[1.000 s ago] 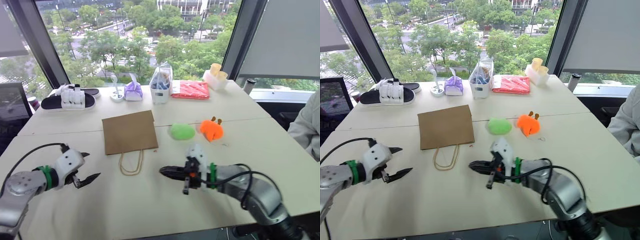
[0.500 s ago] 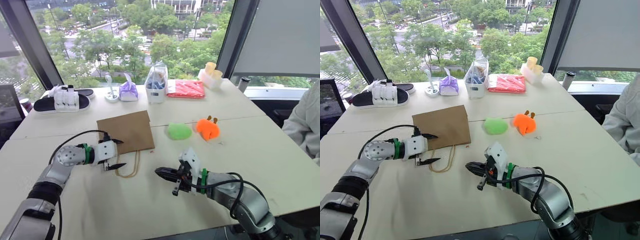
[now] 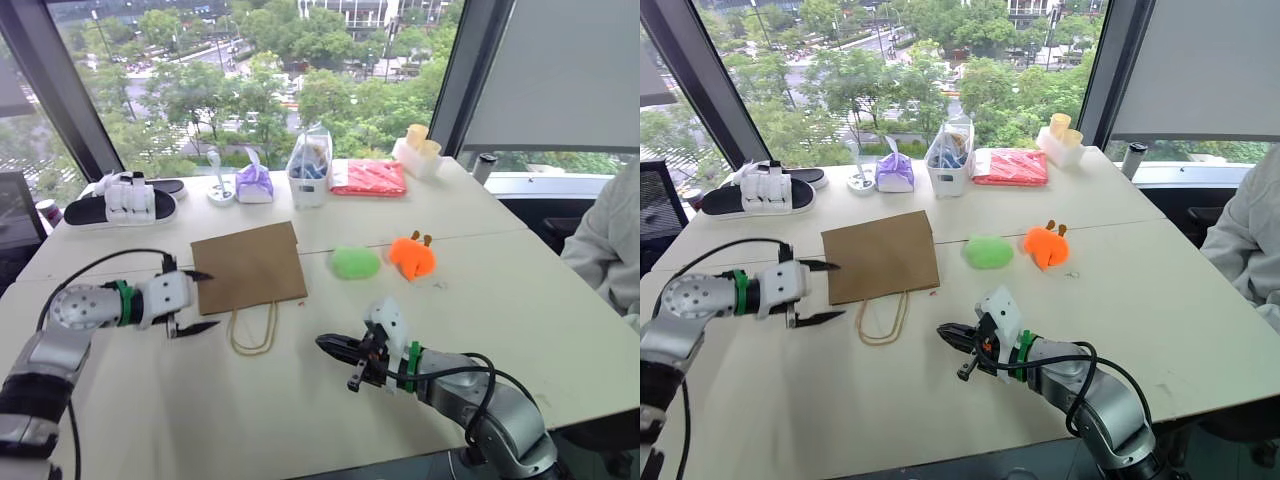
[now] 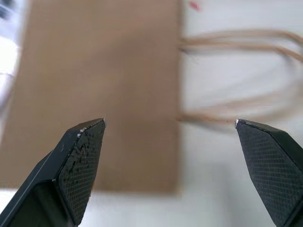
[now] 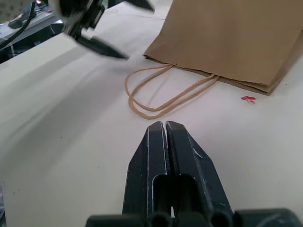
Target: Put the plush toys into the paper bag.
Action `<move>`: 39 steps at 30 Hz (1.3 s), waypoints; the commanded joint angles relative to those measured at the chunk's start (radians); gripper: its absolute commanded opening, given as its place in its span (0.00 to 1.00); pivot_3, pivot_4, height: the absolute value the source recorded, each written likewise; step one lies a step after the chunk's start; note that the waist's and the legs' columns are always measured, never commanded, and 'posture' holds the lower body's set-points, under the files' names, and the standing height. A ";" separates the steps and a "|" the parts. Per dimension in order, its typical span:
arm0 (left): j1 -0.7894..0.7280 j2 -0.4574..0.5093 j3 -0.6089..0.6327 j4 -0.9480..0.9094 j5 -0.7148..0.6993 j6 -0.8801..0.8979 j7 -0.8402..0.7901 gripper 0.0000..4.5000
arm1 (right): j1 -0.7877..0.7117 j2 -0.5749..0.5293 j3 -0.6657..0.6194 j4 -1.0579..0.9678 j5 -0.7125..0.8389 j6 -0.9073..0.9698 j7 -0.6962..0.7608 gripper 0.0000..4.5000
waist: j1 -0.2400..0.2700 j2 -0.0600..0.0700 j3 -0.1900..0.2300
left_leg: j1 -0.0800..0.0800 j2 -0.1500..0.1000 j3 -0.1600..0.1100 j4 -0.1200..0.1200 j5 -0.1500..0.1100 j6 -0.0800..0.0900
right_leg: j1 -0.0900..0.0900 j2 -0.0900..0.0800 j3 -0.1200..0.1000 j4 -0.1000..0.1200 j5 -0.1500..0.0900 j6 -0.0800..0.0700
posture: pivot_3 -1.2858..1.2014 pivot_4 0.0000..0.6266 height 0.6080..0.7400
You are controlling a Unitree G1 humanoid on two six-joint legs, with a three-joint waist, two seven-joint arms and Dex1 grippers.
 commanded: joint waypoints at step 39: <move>-0.258 -0.260 0.010 -0.376 -0.334 0.890 0.124 0.02 | -0.088 0.121 0.039 0.144 -0.202 -0.187 -0.121 0.00 | -0.009 -0.003 -0.001 | 0.003 0.000 -0.001 0.003 0.002 -0.003 | 0.001 0.001 0.001 0.010 0.001 0.001 | 0.52 0.24 1.00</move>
